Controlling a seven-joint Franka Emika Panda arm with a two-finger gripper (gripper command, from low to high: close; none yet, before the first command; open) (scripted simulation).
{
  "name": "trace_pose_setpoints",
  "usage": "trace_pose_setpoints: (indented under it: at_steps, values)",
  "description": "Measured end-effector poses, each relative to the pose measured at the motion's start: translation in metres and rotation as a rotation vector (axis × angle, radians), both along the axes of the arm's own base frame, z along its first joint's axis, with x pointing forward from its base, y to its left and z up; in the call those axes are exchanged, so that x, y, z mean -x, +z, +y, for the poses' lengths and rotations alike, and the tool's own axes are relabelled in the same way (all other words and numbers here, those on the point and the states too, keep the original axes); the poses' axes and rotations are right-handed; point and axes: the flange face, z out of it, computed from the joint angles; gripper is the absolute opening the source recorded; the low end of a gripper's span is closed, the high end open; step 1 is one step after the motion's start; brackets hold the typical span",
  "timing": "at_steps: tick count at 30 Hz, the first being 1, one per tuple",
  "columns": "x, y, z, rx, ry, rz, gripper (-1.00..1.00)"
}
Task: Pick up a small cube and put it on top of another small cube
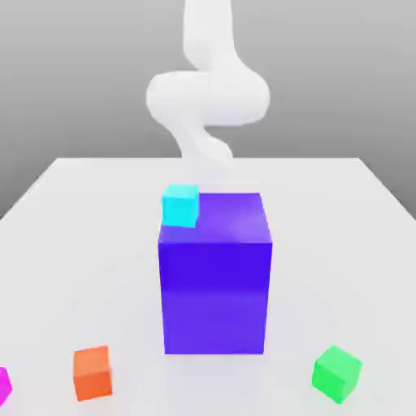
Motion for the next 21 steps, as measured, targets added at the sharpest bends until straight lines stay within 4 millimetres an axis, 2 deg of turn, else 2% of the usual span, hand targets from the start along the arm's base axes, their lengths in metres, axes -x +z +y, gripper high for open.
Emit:
trace_pose_setpoints:
  at_steps: [5,11,16,21]
  values:
    - [-0.058,-0.062,-0.043,-0.047,0.006,0.123,0.00]
    - [-0.108,-0.147,-0.096,-0.089,-0.007,0.257,0.00]
    - [-0.133,-0.224,-0.140,-0.109,-0.030,0.363,0.00]
    - [-0.138,-0.304,-0.191,-0.115,-0.073,0.465,0.00]
